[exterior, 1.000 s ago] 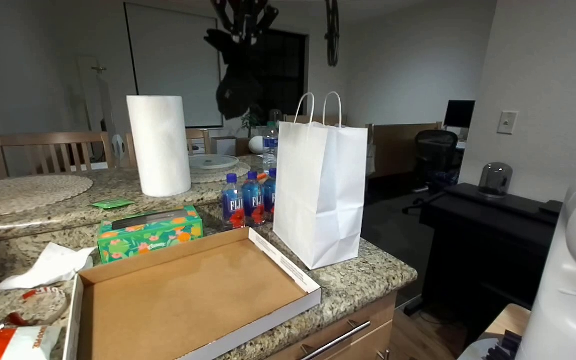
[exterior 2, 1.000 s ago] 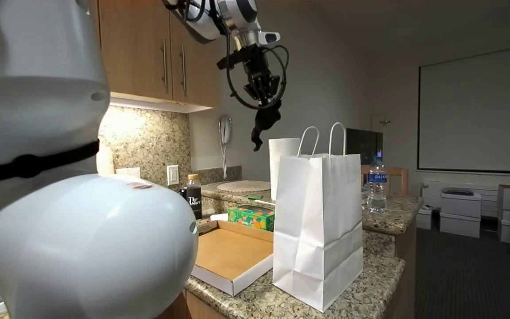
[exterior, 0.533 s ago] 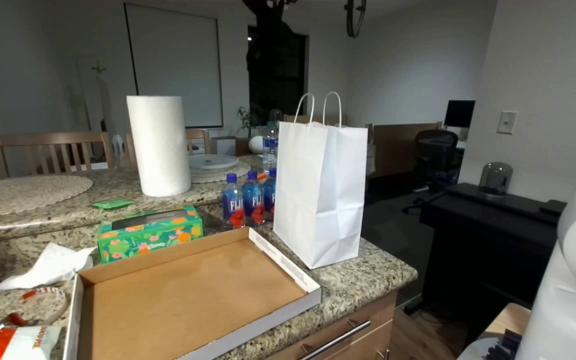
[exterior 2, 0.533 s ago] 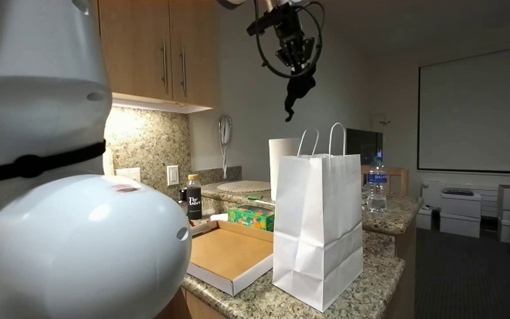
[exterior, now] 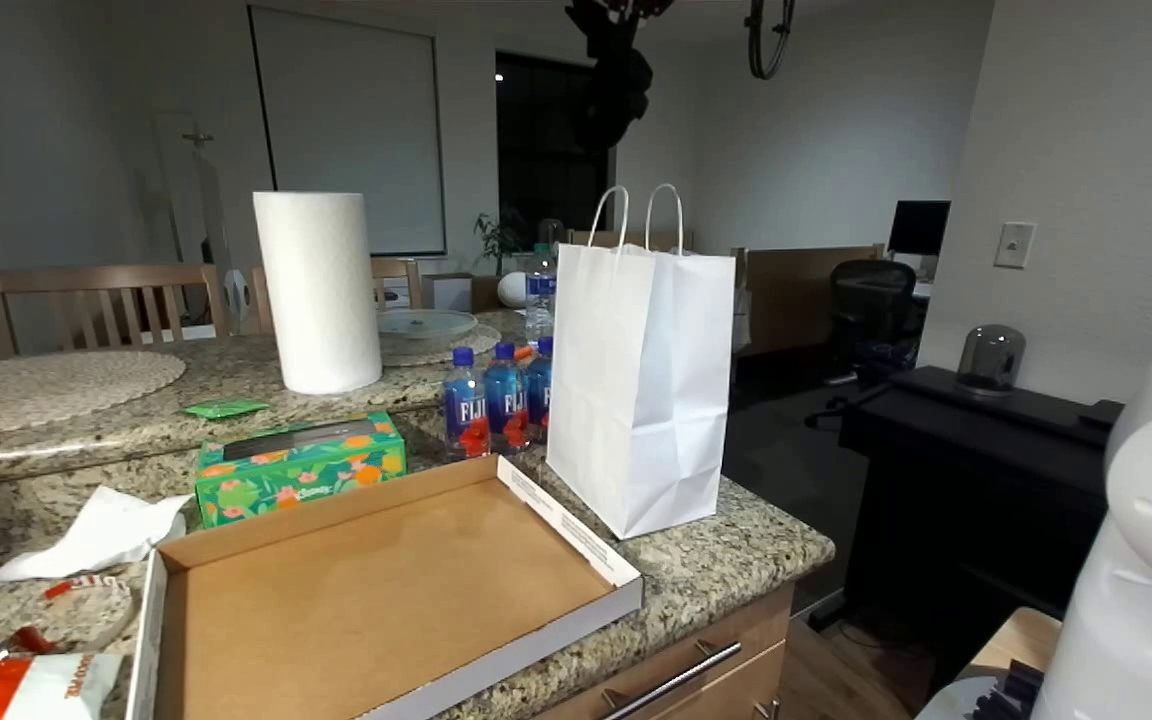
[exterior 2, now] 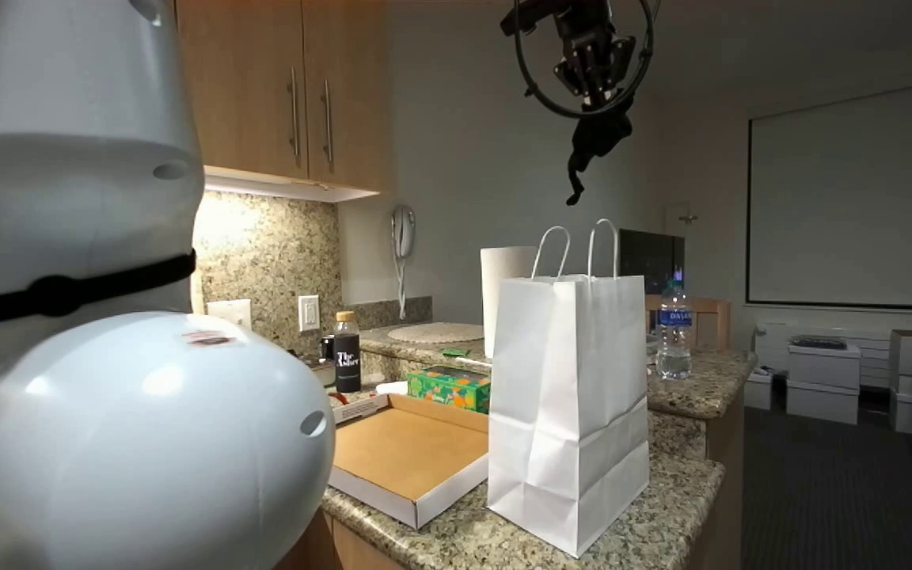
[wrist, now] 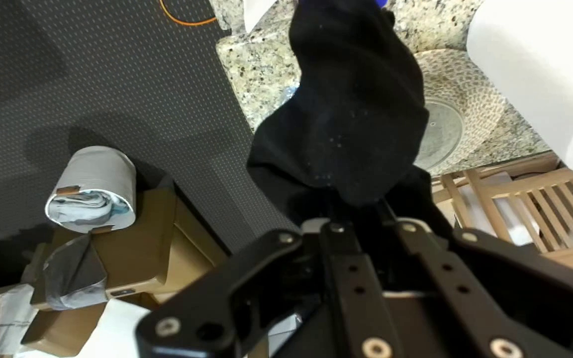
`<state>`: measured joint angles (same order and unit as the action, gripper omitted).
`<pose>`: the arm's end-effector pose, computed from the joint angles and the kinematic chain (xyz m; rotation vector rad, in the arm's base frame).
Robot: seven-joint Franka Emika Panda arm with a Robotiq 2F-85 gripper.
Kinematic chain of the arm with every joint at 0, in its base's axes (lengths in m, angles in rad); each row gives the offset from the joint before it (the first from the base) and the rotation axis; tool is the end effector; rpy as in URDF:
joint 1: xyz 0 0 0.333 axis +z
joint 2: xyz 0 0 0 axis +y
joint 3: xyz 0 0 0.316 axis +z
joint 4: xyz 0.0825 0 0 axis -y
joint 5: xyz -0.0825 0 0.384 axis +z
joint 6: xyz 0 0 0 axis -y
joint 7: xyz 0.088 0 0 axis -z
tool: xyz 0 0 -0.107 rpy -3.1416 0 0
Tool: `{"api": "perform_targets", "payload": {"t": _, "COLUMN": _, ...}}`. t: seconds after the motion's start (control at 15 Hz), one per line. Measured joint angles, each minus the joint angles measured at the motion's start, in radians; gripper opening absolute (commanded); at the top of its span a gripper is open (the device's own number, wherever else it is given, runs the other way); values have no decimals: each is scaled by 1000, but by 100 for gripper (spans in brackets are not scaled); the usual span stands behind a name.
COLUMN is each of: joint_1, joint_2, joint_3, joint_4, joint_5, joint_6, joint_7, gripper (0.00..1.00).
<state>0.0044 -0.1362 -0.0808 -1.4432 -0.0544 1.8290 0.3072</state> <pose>0.5156 -0.0485 0.7880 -2.9633 0.5790 -0.8081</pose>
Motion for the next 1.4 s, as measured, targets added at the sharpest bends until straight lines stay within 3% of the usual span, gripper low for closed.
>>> {"api": "perform_targets", "payload": {"t": 0.47, "joint_1": 1, "joint_2": -7, "joint_3": -40, "joint_4": -84, "joint_5": -12, "joint_6": 0, "joint_7": -31, "gripper": 9}}
{"api": "perform_targets", "payload": {"t": 1.13, "joint_1": 1, "joint_2": -18, "joint_3": 93, "joint_4": -250, "joint_5": -152, "joint_6": 1, "joint_7": -31, "gripper": 9}}
{"api": "perform_targets", "payload": {"t": 1.2, "joint_1": 1, "joint_2": -19, "joint_3": 99, "joint_4": -258, "joint_5": -161, "joint_6": 1, "joint_7": -31, "gripper": 18}}
{"api": "perform_targets", "payload": {"t": 1.27, "joint_1": 1, "joint_2": -23, "joint_3": 102, "joint_4": -264, "joint_5": -167, "joint_6": 1, "joint_7": -31, "gripper": 40}}
{"api": "perform_targets", "payload": {"t": 1.4, "joint_1": 0, "joint_2": -34, "joint_3": 102, "joint_4": -269, "joint_5": -171, "joint_6": 0, "joint_7": -31, "gripper": 51}}
